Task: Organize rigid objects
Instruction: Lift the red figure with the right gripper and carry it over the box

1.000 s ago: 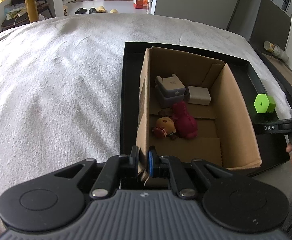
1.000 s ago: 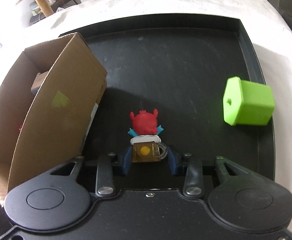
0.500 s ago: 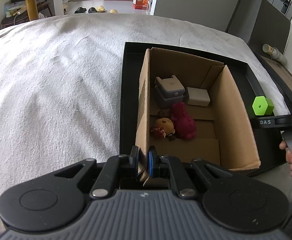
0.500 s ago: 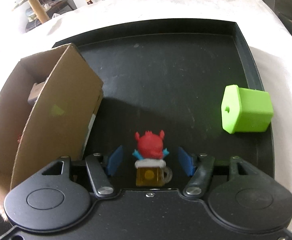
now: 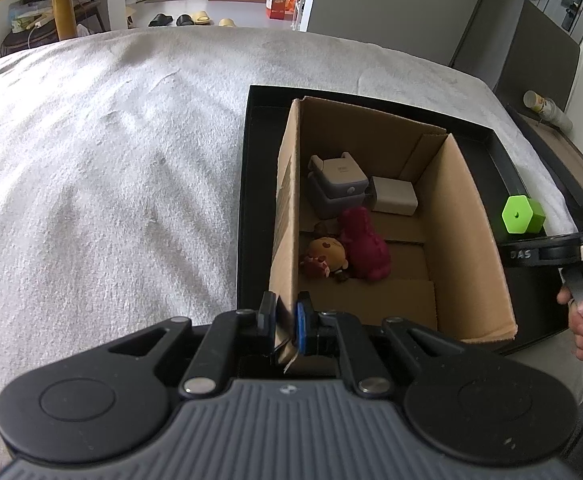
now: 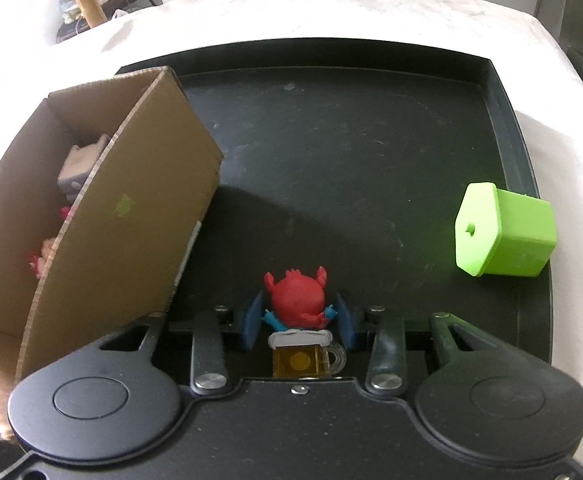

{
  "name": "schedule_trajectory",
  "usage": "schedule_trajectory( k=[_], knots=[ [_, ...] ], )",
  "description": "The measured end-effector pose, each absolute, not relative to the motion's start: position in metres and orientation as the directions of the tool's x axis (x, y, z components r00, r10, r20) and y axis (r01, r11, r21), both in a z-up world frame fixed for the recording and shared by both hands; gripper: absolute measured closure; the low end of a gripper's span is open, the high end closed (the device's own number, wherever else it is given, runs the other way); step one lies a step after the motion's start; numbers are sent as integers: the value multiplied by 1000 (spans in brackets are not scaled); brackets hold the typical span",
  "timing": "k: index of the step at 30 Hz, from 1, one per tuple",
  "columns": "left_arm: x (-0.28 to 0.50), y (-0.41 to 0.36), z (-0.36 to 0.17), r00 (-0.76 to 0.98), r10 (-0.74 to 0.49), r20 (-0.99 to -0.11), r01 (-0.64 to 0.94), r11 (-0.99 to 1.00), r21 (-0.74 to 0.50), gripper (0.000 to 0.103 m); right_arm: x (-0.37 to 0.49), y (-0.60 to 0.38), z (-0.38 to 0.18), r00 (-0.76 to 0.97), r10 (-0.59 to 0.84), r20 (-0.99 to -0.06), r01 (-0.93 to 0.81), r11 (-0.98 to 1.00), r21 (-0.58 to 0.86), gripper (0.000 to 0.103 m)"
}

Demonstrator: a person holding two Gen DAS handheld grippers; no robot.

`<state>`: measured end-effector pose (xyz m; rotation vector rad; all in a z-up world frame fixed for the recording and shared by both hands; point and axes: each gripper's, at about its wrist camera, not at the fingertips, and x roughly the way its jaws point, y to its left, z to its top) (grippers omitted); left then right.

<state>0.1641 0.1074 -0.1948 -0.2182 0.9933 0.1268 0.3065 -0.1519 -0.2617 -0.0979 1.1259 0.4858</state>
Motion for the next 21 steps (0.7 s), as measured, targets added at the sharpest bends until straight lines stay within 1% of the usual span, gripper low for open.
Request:
schedule_trajectory(
  k=[15,21],
  knots=[
    [162,104,-191,545,22,-838,-201,974,-105,94,291,-174,-197,414,408,-814,-440,872,213,65],
    [159,103,-189,555,28,-831,-204,974,-104,94,288,-178,-176,427,427,-797,-471,857,207,65]
  ],
)
